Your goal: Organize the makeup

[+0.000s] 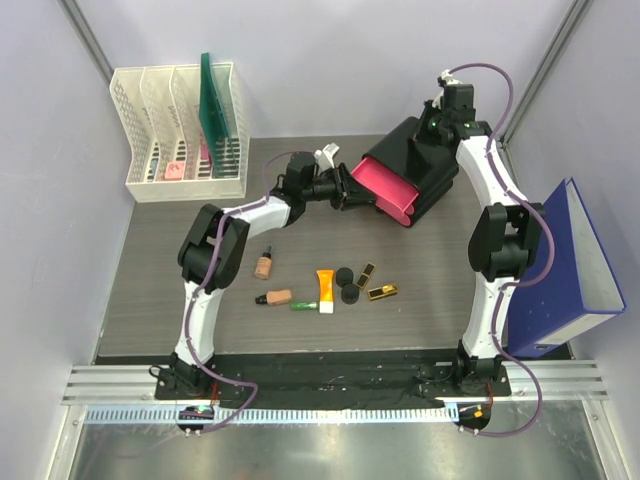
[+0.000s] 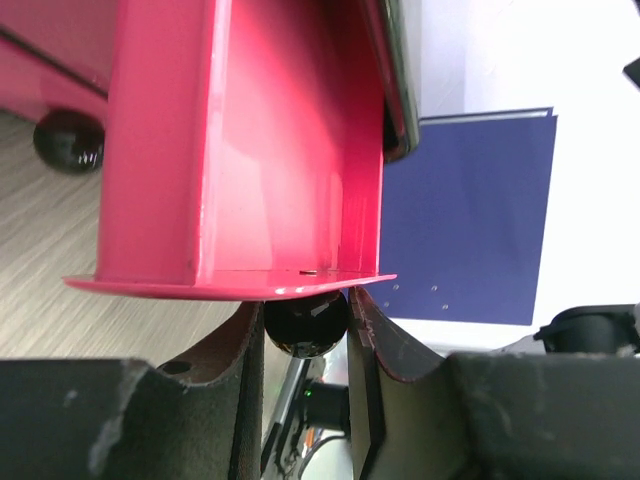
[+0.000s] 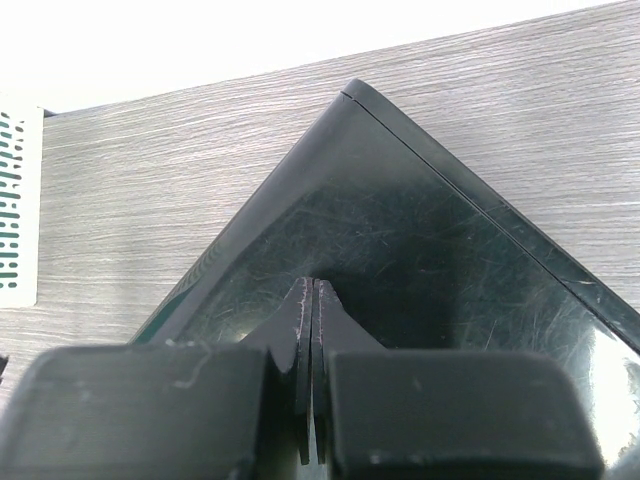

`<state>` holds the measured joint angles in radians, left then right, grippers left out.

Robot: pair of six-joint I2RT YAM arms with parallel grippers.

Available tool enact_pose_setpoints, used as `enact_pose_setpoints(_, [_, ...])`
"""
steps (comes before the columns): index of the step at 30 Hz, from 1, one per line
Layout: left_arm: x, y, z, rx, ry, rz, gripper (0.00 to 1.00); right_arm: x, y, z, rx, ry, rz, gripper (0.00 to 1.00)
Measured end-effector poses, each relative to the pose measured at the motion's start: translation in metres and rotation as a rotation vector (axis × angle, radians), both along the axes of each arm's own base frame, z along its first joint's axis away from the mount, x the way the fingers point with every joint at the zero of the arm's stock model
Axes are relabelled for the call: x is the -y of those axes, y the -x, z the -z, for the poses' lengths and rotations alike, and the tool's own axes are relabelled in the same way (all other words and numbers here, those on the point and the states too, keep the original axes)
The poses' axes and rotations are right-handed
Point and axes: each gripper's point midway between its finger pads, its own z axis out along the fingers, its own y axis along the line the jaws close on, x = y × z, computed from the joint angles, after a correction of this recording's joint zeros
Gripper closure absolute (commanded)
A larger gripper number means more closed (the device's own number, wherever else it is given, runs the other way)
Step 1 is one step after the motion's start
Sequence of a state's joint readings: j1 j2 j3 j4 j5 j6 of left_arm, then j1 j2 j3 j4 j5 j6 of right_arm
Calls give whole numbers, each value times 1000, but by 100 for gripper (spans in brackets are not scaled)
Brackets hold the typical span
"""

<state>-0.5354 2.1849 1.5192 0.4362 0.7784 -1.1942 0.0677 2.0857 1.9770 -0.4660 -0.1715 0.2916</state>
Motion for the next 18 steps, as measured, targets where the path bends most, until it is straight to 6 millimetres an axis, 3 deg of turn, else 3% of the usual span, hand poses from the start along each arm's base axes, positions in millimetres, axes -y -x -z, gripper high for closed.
enact_pose_setpoints(6, [-7, 10, 1, 18, -24, 6, 96, -1, 0, 0, 1, -2, -3, 99])
enact_pose_setpoints(8, [-8, 10, 2, 22, -28, 7, 87, -1, 0, 0, 1, -2, -4, 99])
enact_pose_setpoints(9, [-8, 9, 3, 22, -29, 7, 70, -1, 0, 0, 1, -3, -4, 99])
enact_pose_setpoints(12, [-9, 10, 5, 25, -36, 9, 41, -1, 0, 0, 2, -4, -5, 99])
enact_pose_setpoints(15, [-11, 13, 14, 16, -70, 22, 27, -1, -1, 0, 6, -4, -6, 99])
enact_pose_setpoints(18, [-14, 18, 24, 17, -121, 32, 23, -1, -1, 0, 7, -5, -6, 99])
